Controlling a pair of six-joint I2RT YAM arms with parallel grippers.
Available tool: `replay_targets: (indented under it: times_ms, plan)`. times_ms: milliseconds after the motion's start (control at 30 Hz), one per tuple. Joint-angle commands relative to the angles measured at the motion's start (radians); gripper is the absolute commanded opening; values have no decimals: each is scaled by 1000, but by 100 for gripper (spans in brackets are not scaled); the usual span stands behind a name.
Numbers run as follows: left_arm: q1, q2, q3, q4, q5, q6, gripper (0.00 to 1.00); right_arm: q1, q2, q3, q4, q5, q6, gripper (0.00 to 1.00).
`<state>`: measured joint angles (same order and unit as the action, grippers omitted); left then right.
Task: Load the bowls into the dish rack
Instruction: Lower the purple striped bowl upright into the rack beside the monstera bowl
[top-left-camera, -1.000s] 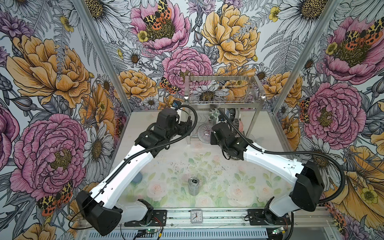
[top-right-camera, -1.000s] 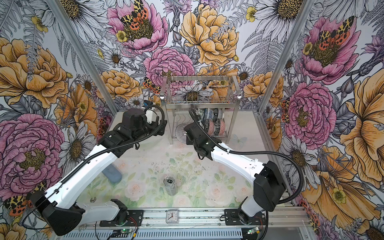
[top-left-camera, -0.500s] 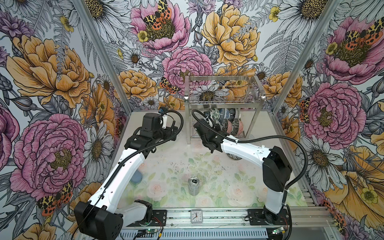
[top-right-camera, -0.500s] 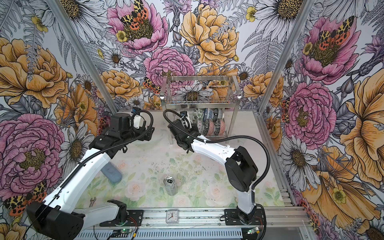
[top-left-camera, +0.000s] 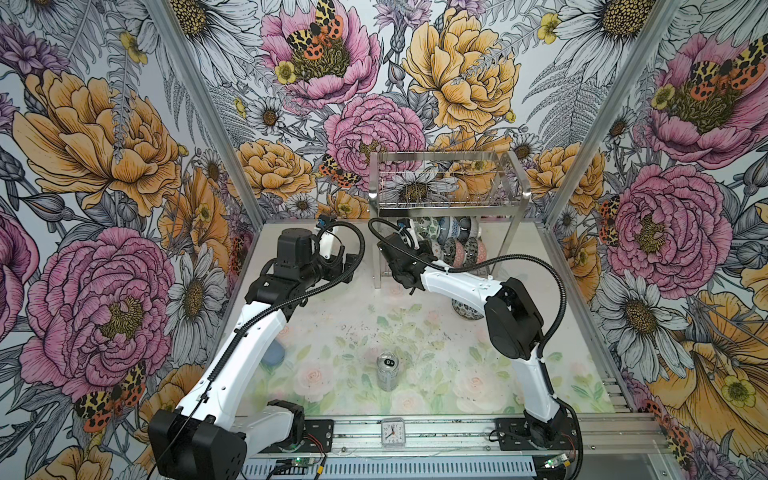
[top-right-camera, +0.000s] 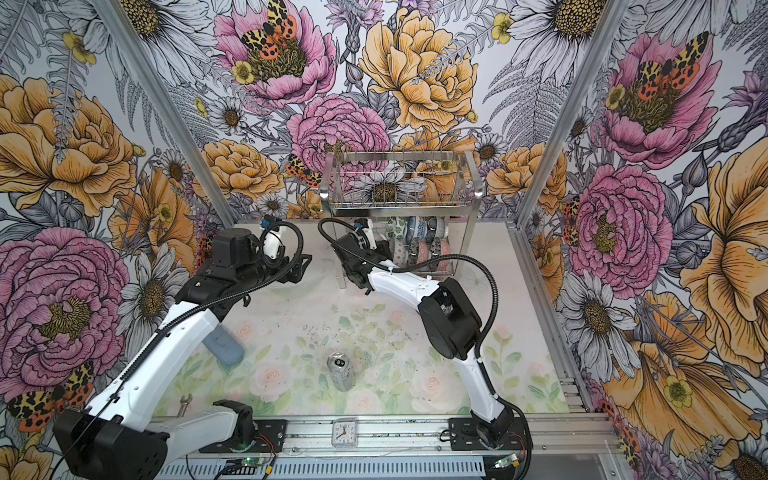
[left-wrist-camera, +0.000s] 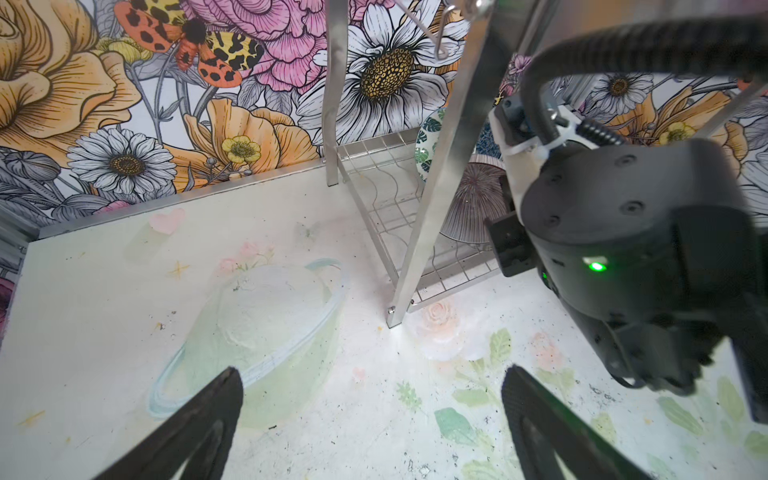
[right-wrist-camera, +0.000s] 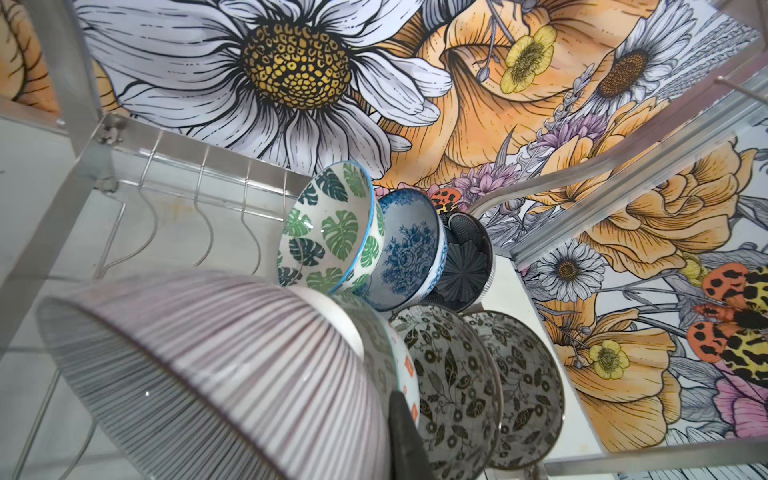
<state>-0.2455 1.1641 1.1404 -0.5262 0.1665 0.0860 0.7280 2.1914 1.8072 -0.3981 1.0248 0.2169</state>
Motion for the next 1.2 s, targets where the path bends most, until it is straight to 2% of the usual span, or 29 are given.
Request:
replay_targets:
  times_ms: [0,633,1167]
  plan:
    - [19,-12,-11,32,42,13,99,-22,44,89,79,57,-43,0]
    - [72,-1,-16,49,77,4,99,-85,392,540,97,64,-212,0]
    - [85,9,-31,58,90,5,98,-122,616,838,97,96,-258,0]
